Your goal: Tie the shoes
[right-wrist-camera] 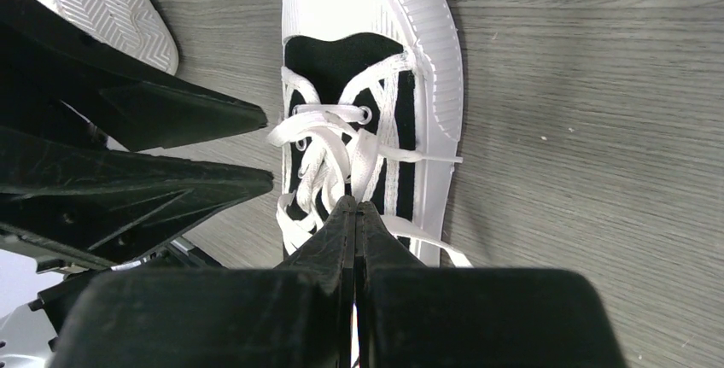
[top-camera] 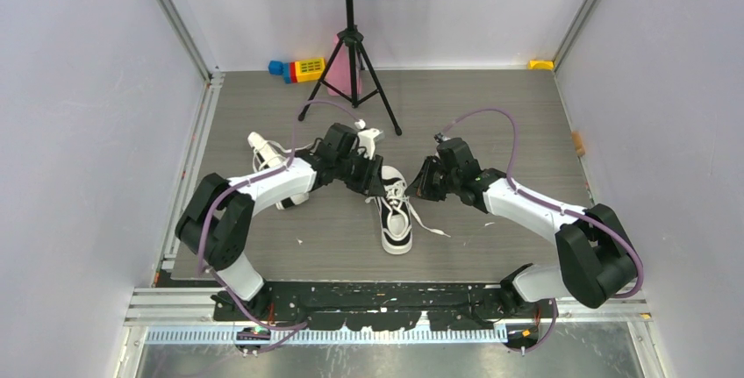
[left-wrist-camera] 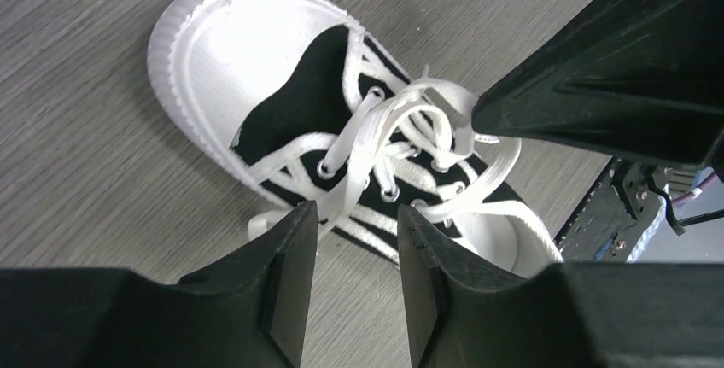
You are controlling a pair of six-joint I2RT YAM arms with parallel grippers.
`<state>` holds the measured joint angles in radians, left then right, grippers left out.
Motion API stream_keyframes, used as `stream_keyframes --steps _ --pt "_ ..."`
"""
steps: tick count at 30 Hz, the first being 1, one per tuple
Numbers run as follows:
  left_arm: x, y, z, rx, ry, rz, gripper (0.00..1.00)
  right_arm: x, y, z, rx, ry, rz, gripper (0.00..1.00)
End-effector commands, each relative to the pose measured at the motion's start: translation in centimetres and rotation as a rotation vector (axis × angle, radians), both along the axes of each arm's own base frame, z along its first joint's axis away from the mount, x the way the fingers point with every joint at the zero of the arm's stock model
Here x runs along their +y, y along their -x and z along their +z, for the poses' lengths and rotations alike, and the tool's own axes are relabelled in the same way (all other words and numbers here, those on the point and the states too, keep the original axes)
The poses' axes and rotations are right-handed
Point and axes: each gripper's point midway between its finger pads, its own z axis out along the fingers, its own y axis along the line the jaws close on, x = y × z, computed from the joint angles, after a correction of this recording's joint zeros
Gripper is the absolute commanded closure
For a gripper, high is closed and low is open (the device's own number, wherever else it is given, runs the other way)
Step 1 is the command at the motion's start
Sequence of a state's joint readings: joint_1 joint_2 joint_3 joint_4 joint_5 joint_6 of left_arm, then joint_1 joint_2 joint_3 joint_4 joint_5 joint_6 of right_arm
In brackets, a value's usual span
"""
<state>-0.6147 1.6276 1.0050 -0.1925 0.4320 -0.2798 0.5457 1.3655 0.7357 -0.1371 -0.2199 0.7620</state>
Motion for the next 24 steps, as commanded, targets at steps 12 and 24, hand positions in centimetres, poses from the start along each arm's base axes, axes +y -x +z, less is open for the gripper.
stream_keyframes --steps 12,24 --pt "0.9 -0.9 3.7 -0.093 -0.016 0.033 1.0 0.5 -1.1 2.0 -0.061 -0.021 0.011 1.0" --pt "8.0 0.8 6.3 -0.094 -0.034 0.267 1.0 0.4 -1.8 2.5 -0.077 0.005 0.018 1.0"
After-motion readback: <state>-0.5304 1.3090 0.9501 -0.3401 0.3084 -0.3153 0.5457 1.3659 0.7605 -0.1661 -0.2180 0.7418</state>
